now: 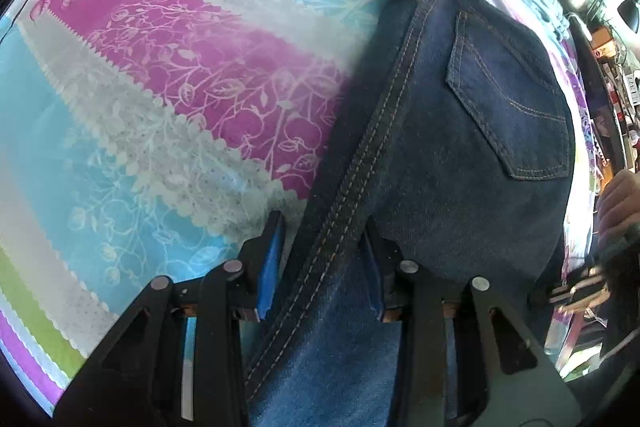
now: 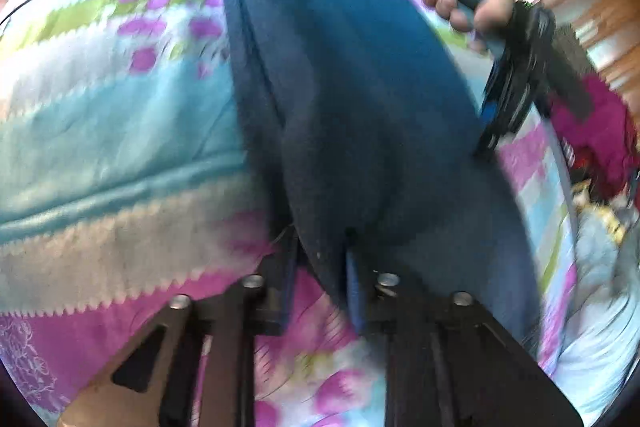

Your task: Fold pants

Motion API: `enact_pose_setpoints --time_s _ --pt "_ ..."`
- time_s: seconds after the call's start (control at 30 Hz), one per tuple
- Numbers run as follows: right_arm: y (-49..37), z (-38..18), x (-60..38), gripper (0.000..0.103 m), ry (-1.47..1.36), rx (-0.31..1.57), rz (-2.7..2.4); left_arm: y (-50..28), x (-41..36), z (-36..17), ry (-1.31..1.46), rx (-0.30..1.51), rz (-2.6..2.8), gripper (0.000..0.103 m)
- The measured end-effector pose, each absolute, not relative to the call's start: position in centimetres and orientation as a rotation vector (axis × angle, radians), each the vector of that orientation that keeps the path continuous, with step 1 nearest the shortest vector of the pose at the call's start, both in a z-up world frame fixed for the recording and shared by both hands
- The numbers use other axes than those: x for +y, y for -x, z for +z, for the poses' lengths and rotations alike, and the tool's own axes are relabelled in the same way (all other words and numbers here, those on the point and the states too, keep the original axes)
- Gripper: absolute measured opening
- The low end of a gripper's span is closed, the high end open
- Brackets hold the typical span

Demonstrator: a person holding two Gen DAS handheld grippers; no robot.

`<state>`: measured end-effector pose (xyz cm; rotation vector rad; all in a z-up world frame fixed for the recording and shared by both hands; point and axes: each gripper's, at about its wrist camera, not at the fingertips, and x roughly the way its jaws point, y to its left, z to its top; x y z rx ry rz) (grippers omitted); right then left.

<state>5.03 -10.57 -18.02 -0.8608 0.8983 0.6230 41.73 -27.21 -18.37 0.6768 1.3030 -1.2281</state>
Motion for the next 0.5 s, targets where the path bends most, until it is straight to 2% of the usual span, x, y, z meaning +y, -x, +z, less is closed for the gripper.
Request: enact_pose_setpoints --time_s 0.07,0.1,0.2,0.37,0.43,0.5 --pt "-3.6 -17.9 -10.7 0.020 0.846 0.902 0.605 -41.9 -27.1 -18.6 -0.658 1.302 -1.238 0.038" --pt "-2.9 -18.0 -10.3 0.025 0.886 0.872 0.592 -42.1 -27.0 -18.6 -0.652 1.302 -1.237 0.038" --pt "-2.9 -17.8 -10.4 0.057 0.945 0.803 0.556 -41.9 -27.0 -18.5 -0.659 1.280 -1.224 0.038" --pt "-4.5 -13.6 -9.7 0.057 0.810 0.703 0.578 -41.6 -27.1 -18.3 -0.635 1.256 -1.210 0.039" --pt "-6.0 -14.4 -7.7 0.056 0.753 0.735 0.594 -41.7 -26.6 -18.2 -0.622 1.252 -1.204 0.039" --pt "-6.2 -17.6 -6.6 0.055 0.711 0.894 0.670 -41.9 -26.4 -18.1 -0.631 1.251 -1.204 0.039"
